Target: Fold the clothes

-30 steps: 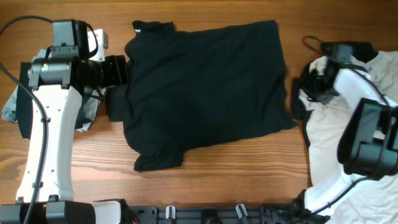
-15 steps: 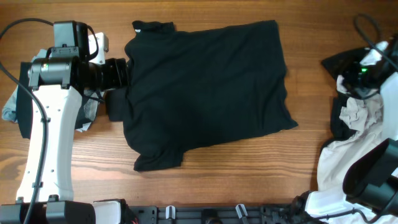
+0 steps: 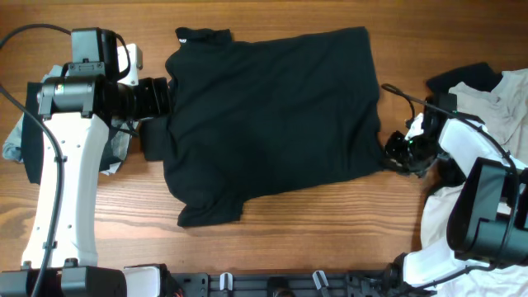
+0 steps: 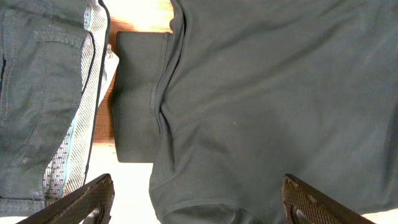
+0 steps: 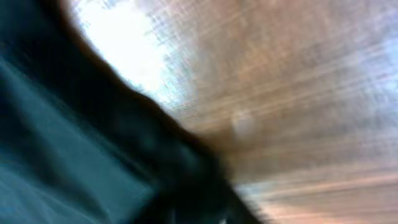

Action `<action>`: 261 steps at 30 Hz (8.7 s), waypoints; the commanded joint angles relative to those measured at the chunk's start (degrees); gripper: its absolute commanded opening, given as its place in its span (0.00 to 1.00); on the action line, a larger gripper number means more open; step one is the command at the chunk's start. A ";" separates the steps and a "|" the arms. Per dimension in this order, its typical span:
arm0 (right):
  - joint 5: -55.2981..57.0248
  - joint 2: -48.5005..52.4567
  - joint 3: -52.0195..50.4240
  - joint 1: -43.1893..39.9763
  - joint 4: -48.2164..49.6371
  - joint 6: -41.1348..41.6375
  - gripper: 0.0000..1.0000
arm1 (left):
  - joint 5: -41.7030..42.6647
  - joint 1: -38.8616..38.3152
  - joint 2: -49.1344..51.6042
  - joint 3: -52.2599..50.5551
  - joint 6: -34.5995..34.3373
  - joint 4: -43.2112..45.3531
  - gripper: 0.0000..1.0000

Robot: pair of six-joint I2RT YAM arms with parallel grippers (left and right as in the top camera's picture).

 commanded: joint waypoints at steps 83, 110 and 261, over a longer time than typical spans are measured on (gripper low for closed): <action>-2.10 2.25 7.08 9.03 10.49 -0.09 0.49 | 3.26 1.05 28.33 -20.92 -4.28 42.91 0.06; 11.50 -8.92 6.34 3.21 -6.40 12.13 0.27 | 8.28 6.19 3.13 -12.85 -7.43 10.32 0.29; 2.14 -6.23 13.60 1.44 -19.67 6.54 0.61 | 23.19 1.81 -13.94 -41.62 -29.90 13.66 0.04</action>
